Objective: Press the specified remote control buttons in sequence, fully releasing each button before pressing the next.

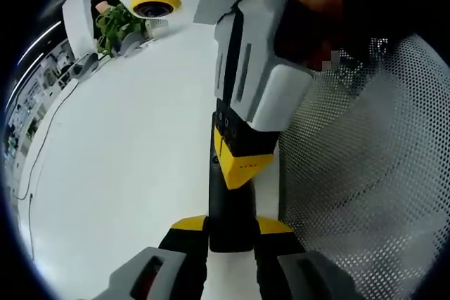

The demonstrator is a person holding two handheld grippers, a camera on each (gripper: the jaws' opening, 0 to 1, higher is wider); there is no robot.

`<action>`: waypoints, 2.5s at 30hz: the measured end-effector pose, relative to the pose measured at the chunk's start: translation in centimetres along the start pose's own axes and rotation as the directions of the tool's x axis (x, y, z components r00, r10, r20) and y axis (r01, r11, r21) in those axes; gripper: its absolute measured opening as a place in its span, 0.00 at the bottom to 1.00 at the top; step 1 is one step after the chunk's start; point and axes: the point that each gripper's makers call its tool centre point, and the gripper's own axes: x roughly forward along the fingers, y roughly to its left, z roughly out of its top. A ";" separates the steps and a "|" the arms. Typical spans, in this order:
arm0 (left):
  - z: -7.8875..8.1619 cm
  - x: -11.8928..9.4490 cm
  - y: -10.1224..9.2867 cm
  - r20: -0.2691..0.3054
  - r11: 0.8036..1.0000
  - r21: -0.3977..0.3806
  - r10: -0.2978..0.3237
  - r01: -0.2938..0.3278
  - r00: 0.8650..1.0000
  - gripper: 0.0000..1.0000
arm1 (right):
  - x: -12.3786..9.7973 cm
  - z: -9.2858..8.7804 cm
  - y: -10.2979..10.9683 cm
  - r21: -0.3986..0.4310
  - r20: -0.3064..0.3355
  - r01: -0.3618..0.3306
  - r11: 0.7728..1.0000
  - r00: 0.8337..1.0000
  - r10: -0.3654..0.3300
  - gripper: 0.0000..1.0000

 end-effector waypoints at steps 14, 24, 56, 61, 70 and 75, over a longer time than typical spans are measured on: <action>0.1 0.0 0.0 0.006 1.000 -0.006 0.004 -0.004 1.000 0.25 | 0.1 0.2 -0.1 0.044 0.000 -0.020 0.999 1.000 0.020 0.00; 0.1 0.0 0.0 -0.008 1.000 -0.005 0.007 -0.007 1.000 0.25 | -0.3 0.6 -0.3 0.033 0.002 -0.015 0.999 1.000 0.015 0.00; 0.1 0.1 0.0 -0.045 0.999 -0.027 0.018 -0.019 0.999 0.25 | -24.4 8.5 -2.6 0.016 0.744 0.330 0.944 0.627 -0.232 0.10; 0.2 0.1 0.1 -0.057 0.999 -0.040 0.025 -0.028 0.998 0.25 | -27.1 6.5 -3.4 0.072 0.775 0.348 0.935 0.571 -0.272 0.21; 0.4 0.3 0.3 -0.117 0.993 -0.093 0.059 -0.070 0.991 0.24 | -28.2 3.1 -5.2 0.195 0.801 0.401 0.895 0.461 -0.382 0.42; 0.4 0.3 0.2 -0.127 0.991 -0.108 0.068 -0.082 0.990 0.24 | -27.1 2.1 -6.0 0.238 0.783 0.455 0.858 0.433 -0.447 0.58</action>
